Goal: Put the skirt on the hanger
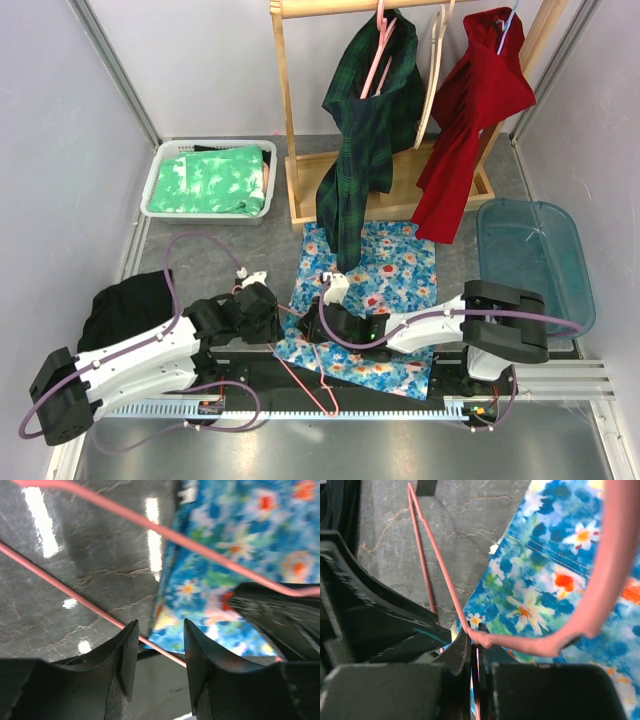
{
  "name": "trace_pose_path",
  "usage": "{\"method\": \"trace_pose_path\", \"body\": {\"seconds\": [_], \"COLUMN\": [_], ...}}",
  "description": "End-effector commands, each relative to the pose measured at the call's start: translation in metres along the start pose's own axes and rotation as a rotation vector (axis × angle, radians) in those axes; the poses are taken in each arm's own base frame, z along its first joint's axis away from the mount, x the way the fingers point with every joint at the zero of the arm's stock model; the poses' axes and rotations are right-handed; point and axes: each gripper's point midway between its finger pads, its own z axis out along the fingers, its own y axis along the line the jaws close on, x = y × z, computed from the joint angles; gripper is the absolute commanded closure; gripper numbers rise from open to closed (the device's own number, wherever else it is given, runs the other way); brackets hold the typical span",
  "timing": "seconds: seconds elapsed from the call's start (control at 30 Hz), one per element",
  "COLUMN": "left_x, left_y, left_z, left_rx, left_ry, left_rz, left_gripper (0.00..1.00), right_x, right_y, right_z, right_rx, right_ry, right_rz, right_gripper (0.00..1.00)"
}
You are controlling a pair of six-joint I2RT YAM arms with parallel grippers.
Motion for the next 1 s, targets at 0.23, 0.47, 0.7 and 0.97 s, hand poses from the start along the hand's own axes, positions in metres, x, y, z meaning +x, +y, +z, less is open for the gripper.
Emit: {"method": "trace_pose_path", "body": {"seconds": [0.23, 0.47, 0.7, 0.97], "left_x": [0.000, 0.009, 0.000, -0.025], "left_y": [-0.001, -0.012, -0.022, -0.050], "left_z": [0.013, 0.024, 0.020, -0.017], "left_rx": [-0.043, -0.001, 0.014, 0.102], "left_ry": [0.000, 0.044, 0.024, -0.039], "left_rz": [-0.018, -0.003, 0.019, 0.061], "left_gripper": [0.49, 0.65, 0.98, 0.98], "right_x": [0.001, -0.005, -0.004, -0.015], "right_y": [-0.008, -0.009, -0.016, -0.021], "right_z": [0.005, 0.004, 0.001, 0.002], "right_rx": [0.072, 0.083, 0.096, 0.131], "right_ry": [-0.052, -0.076, -0.078, -0.127], "right_rz": [0.033, 0.043, 0.052, -0.007], "right_gripper": [1.00, 1.00, 1.00, 1.00]}}
